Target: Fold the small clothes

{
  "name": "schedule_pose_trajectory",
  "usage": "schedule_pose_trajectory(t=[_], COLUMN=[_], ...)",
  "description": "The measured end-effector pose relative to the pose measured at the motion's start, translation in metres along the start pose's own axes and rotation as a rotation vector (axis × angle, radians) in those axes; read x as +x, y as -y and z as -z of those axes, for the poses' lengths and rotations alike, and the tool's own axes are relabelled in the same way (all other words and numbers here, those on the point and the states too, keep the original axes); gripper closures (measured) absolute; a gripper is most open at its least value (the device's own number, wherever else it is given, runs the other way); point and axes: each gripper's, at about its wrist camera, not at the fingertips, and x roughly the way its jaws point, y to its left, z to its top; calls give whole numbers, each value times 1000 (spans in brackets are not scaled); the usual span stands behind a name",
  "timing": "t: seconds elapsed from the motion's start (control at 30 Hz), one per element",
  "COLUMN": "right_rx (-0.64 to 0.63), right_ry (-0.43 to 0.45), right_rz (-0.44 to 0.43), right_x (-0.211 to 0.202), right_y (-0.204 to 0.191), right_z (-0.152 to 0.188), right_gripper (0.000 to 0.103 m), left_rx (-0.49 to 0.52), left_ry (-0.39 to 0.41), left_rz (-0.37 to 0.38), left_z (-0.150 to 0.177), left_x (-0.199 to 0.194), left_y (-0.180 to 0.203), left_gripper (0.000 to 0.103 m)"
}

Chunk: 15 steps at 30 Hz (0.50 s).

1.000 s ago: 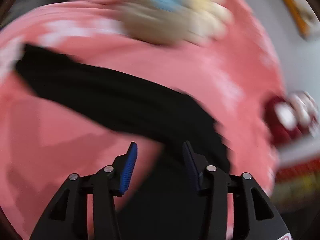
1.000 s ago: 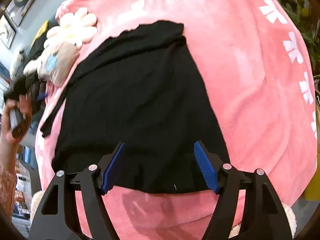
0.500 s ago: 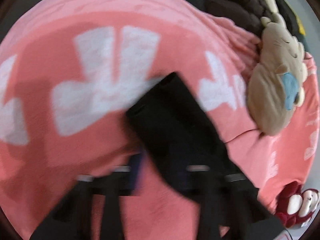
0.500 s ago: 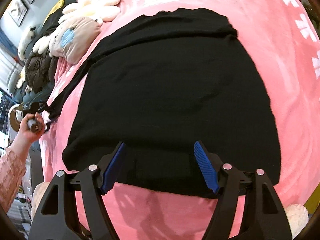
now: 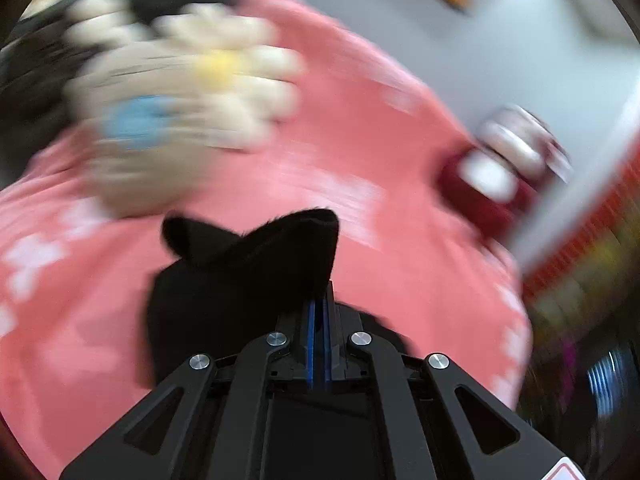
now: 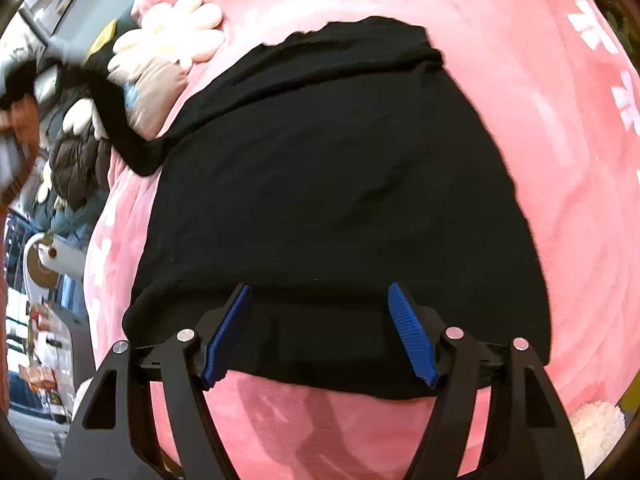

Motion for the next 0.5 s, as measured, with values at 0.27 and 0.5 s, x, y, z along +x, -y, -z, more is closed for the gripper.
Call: schedule_pose_trajectory(t=[0.27,0.5], right_rx=[92,49], right_ry=[64,139], right_rz=[49,30], right_x=[-26,-27], right_y=[57,84], right_z=[-7,-74], right_gripper=[35,30], left_rx=[251,135], left_ry=[-312,-368], left_rz=[-7,-112], left_z=[148,205], left_x=[113,71], left_y=[143,56], left_gripper=[57,44])
